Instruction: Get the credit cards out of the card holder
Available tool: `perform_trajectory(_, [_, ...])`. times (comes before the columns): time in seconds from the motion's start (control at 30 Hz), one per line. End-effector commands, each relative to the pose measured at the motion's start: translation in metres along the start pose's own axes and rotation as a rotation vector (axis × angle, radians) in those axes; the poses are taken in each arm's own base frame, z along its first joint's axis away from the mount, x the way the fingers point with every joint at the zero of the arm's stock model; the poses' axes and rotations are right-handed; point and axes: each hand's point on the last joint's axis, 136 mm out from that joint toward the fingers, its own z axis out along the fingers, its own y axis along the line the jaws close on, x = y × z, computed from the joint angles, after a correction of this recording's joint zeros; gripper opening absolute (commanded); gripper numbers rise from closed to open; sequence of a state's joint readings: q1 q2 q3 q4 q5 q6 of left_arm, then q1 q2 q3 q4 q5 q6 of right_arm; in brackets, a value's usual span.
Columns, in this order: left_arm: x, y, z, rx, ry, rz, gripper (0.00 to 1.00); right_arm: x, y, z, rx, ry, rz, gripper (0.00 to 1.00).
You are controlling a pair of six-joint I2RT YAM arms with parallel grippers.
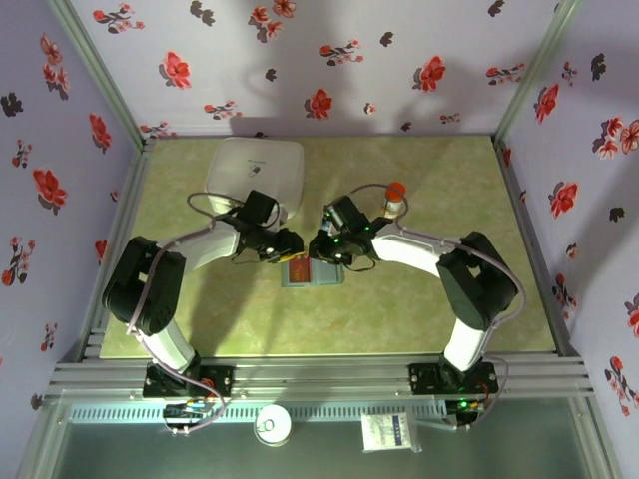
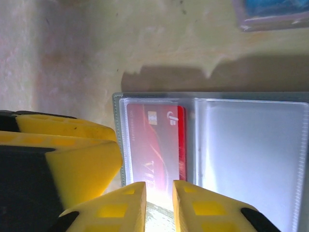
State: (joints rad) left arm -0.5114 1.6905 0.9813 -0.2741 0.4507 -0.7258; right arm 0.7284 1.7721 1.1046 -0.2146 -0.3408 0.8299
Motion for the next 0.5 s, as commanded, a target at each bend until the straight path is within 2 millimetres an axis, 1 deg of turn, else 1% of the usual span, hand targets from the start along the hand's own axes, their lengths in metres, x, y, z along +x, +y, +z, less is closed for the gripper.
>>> perform_trajectory(0.0, [0.01,0.021,-0.004,-0.04,0.017,-0.003,0.29,0.001,0.006,0.013,-0.016,0.043,-0.002,0.25])
perform_trajectory(0.1, [0.015,0.031,0.0,-0.049,0.031,-0.016,0.2,0.004,0.005,0.022,-0.014,0.065,0.001,0.28])
perform_trajectory(0.2, [0.017,0.036,0.003,-0.052,0.036,-0.018,0.13,0.006,0.002,0.029,-0.015,0.08,0.007,0.28])
perform_trajectory(0.3, [0.019,0.039,0.007,-0.058,0.048,-0.019,0.11,0.009,-0.001,0.035,-0.018,0.091,0.016,0.28])
perform_trajectory(0.47, [0.02,0.05,0.009,-0.086,0.055,-0.029,0.06,0.011,-0.001,0.041,-0.032,0.103,0.02,0.28])
